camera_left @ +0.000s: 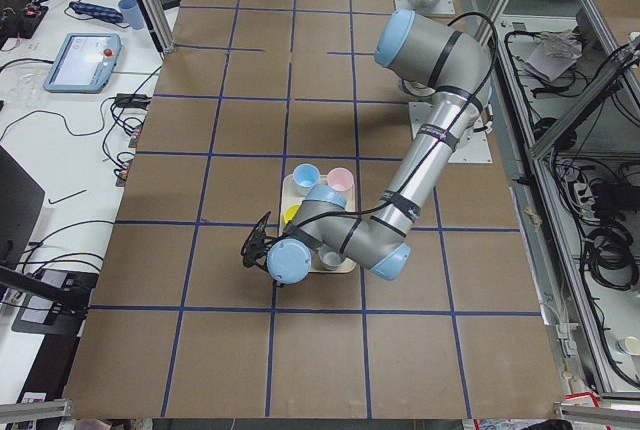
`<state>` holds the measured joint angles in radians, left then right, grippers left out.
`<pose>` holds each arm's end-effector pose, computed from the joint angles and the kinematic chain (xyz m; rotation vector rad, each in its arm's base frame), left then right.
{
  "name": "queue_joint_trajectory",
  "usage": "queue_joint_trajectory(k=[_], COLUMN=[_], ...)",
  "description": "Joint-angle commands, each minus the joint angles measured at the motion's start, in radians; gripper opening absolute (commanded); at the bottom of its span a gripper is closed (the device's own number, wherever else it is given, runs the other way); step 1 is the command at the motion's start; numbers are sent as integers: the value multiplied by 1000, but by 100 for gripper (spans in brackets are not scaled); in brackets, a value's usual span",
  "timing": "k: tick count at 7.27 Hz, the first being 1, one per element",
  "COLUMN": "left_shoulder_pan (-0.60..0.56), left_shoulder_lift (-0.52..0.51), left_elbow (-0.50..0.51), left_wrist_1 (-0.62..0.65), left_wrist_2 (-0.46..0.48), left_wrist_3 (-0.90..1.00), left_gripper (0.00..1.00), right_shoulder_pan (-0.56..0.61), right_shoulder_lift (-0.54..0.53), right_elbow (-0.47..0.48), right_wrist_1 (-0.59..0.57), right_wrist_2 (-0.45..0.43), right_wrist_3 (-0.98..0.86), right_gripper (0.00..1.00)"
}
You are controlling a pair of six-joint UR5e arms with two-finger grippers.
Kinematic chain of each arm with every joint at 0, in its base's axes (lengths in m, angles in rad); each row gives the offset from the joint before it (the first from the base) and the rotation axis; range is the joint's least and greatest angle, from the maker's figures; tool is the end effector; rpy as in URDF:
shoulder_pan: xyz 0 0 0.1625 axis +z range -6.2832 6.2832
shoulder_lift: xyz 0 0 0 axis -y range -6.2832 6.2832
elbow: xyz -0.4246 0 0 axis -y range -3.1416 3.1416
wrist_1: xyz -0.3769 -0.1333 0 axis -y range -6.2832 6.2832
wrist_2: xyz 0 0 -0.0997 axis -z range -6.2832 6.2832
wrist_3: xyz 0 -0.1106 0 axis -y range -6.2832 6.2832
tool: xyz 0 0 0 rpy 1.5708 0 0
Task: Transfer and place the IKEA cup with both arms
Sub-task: 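Release the cup on the tray and hold the left gripper low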
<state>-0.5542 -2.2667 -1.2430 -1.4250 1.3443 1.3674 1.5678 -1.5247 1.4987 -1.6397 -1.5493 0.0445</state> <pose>0.5097 -0.5015 0.2256 -0.4612 -2.8092 0.1833 0.1342 -0.5065 0.4958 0.0724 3.1138 -0.1472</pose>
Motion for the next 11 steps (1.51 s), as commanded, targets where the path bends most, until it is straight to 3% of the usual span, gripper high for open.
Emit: queue_joint_trajectory(k=[1,2,3,4,11], left_shoulder_pan=[0,2,5,5,4], left_shoulder_lift=[-8,-7,-8,-8,22], left_elbow=[-19,-19,-21,-21,-18], left_wrist_1=[8,8,8,6,-20], left_wrist_2=[-1,2,4,9,13], left_wrist_3=[-5,-5,-5,-7,-14], left_gripper=[0,1,52,77,85], right_shoulder_pan=[0,0,0,0,0], right_shoulder_lift=[0,0,0,1,3], right_elbow=[0,0,0,0,0], right_wrist_1=[0,0,0,1,1], right_wrist_2=[0,0,0,0,0], right_wrist_3=[0,0,0,0,-2], right_gripper=[100,100,100,100,100])
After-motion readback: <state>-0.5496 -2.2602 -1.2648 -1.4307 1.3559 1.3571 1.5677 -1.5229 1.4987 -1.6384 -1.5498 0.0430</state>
